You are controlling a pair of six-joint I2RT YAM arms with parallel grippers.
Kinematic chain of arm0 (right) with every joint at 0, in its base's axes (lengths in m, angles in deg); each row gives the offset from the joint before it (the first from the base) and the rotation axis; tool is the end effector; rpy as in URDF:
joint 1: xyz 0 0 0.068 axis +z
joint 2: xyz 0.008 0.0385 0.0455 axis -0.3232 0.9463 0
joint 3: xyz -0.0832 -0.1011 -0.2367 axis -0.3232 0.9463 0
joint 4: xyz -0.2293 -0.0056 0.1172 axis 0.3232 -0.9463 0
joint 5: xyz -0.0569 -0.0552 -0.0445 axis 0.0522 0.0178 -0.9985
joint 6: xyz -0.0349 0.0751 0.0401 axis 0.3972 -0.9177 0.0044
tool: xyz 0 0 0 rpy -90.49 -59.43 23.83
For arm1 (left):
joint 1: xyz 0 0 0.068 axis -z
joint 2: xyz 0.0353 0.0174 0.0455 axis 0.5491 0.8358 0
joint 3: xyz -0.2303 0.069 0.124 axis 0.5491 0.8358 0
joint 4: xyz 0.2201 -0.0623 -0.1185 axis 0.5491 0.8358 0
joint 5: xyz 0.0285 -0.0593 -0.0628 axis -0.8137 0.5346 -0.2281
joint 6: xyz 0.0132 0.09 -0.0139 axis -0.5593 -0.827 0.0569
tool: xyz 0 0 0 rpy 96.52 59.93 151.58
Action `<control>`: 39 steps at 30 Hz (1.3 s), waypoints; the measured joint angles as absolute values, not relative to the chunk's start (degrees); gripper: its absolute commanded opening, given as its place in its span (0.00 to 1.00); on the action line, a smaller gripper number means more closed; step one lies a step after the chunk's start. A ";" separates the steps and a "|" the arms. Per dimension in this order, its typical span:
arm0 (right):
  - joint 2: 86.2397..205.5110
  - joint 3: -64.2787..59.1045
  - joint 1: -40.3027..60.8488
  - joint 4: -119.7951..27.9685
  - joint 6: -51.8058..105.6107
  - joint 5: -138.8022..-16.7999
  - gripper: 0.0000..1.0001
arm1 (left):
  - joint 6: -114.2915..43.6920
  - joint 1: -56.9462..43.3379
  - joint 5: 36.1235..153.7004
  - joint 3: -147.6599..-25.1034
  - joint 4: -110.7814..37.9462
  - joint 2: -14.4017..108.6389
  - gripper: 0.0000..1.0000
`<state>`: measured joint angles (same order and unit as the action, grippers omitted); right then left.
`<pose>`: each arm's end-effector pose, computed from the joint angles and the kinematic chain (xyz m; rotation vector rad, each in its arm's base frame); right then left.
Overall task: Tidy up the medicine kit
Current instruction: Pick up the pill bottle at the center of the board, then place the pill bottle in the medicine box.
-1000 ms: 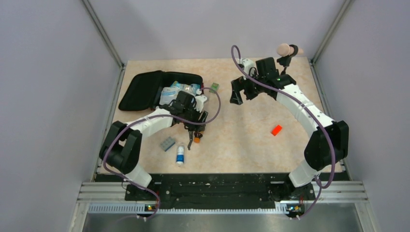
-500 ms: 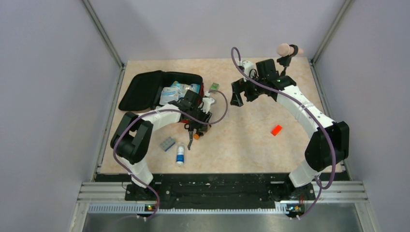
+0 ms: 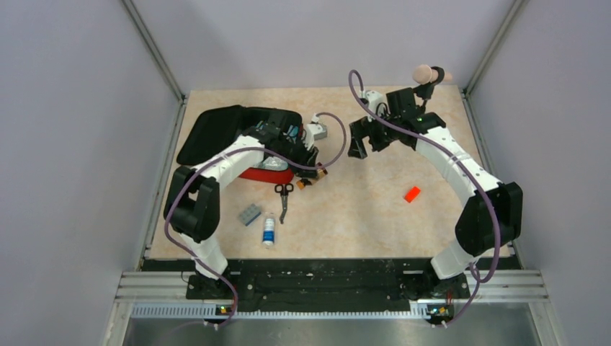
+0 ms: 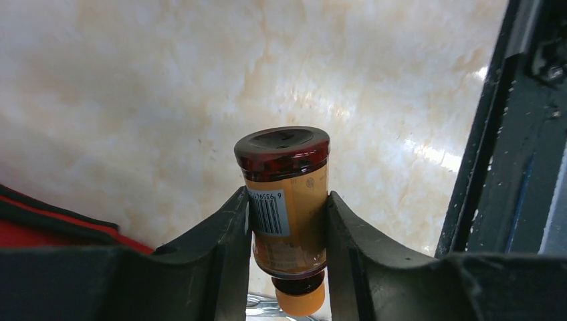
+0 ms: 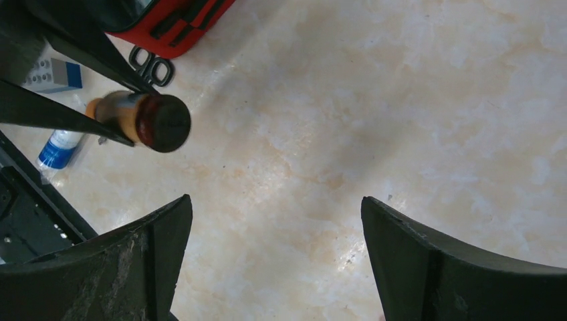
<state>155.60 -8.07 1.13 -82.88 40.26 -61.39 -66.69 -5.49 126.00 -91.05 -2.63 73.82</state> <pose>0.3387 0.1591 0.2839 -0.7393 2.2716 0.6127 0.3237 -0.2299 0.2051 1.2342 2.1494 -0.9302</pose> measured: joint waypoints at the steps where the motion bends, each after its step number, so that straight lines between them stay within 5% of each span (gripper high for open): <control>1: 155.60 -8.07 0.85 -83.08 40.39 -61.41 0.94 | -67.96 -6.41 128.01 -92.06 -2.61 73.31 0.24; 16: 155.60 -9.39 -2.17 -84.39 43.28 -63.88 0.94 | -78.74 -27.37 150.33 -101.72 -7.90 73.14 0.26; 27: 155.56 -9.85 -2.17 -83.91 45.07 -64.78 0.94 | -116.68 -29.21 148.67 -123.51 28.01 90.21 0.21; 39: 155.56 -9.89 -2.17 -83.91 45.16 -64.69 0.94 | -143.10 -28.81 142.44 -122.20 48.47 92.77 0.21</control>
